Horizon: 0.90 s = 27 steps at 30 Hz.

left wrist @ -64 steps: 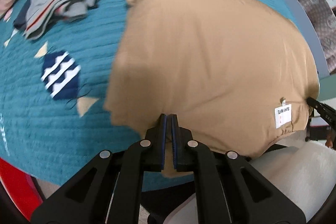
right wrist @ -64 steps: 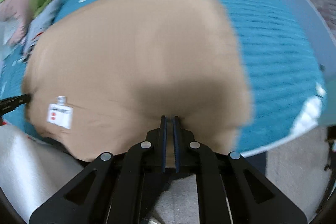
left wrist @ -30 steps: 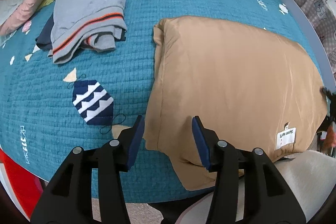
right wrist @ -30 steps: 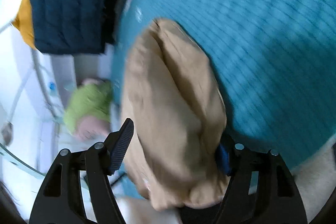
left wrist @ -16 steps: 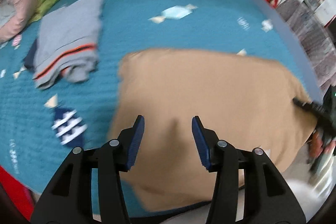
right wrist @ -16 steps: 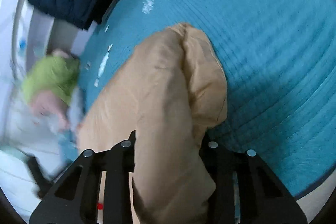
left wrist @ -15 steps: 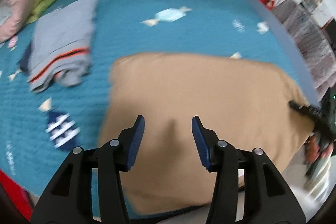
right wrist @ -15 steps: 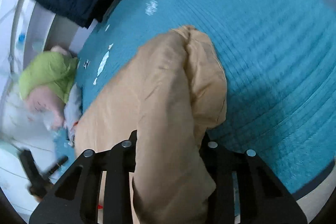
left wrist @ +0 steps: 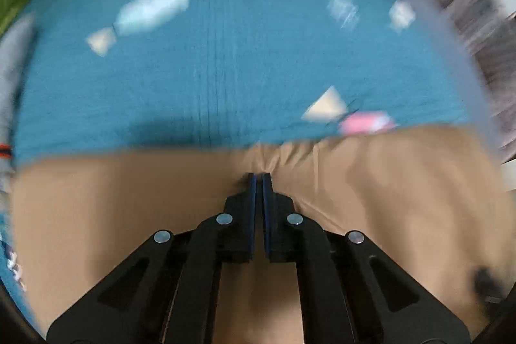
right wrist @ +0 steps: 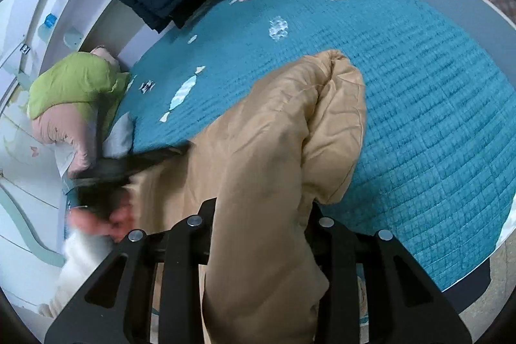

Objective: Fold large clothes

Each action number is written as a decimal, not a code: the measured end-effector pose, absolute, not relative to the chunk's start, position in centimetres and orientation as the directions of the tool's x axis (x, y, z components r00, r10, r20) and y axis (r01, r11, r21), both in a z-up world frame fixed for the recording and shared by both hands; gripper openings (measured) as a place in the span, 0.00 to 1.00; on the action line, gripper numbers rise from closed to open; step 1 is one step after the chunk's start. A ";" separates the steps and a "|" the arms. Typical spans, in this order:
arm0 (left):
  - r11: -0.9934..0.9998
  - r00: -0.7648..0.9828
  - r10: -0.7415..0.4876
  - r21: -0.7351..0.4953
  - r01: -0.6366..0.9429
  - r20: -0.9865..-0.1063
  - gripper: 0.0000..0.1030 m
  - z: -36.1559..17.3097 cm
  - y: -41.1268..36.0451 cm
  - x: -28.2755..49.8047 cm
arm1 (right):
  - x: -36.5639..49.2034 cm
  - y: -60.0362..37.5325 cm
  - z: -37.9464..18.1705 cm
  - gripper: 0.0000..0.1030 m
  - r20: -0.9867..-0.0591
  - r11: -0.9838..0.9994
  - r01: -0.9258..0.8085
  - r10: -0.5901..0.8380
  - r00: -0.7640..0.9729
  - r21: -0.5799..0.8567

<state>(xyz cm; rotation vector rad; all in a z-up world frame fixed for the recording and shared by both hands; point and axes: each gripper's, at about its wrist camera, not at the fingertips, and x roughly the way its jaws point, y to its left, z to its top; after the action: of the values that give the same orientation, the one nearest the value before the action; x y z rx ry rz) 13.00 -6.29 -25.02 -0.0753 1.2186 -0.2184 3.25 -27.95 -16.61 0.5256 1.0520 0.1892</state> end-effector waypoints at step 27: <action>0.943 -0.209 -0.332 -0.324 -0.076 -0.920 0.02 -24.4 -3.2 1.4 | 3.3 -28.1 -17.4 0.32 -0.830 0.883 0.102 0.383 0.405 0.457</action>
<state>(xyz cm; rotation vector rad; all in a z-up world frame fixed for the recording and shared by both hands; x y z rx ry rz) 1.41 -3.20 -24.43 -0.3051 1.7751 -0.2405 3.32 -28.06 -17.44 0.4815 1.1518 0.1864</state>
